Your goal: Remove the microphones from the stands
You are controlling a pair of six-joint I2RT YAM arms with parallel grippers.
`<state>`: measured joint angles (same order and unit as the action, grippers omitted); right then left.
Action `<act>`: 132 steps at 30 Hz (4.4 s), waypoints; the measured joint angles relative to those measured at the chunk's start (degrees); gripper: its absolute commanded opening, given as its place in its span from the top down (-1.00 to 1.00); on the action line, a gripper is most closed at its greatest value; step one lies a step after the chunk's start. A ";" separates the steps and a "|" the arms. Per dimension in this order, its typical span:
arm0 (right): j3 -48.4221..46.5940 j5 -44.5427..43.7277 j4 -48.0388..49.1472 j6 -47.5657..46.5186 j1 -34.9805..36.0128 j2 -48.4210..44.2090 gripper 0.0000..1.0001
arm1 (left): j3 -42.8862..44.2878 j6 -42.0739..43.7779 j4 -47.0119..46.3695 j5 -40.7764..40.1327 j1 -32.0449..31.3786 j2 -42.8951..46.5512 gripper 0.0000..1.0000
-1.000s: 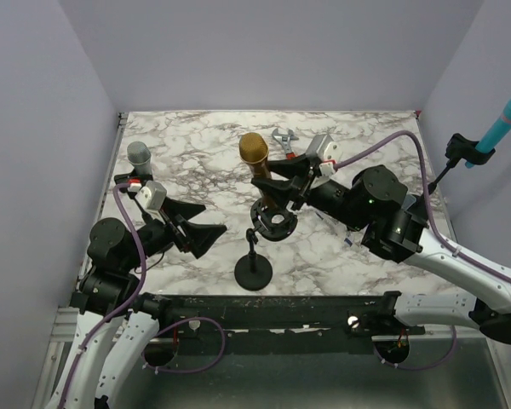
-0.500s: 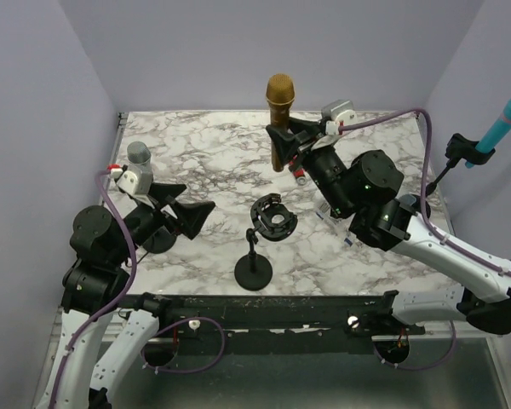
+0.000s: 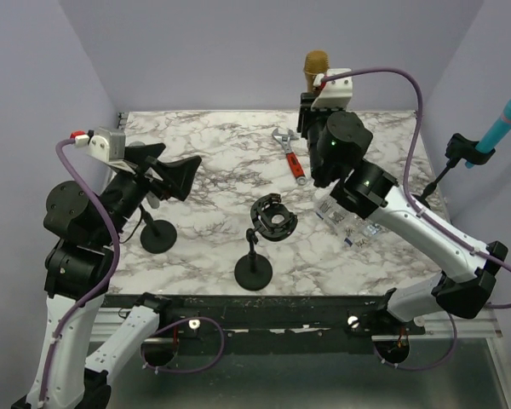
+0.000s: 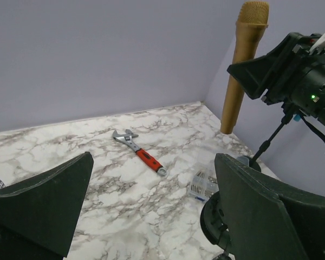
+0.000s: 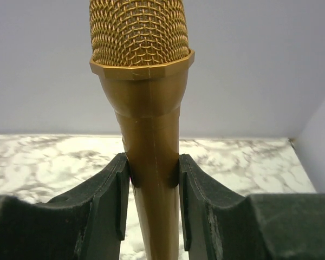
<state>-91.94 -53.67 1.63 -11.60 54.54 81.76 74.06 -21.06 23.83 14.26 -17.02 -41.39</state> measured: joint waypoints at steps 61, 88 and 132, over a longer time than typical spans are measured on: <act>-38.27 58.34 -33.70 19.67 -25.90 64.26 0.99 | -21.81 8.17 -12.61 -18.49 0.00 6.43 -0.87; -34.88 57.57 -28.20 21.73 -24.87 63.87 -0.59 | -21.81 7.72 -12.63 -17.66 0.00 4.09 -0.86; 34.05 56.68 -25.42 40.19 -24.98 -19.12 -1.00 | -21.03 -0.37 -16.44 12.66 -7.41 -0.90 -0.84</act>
<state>-57.89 3.01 -23.79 28.60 29.56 62.63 53.04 -21.43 7.40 26.92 -24.43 -42.28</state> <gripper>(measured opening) 0.998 0.942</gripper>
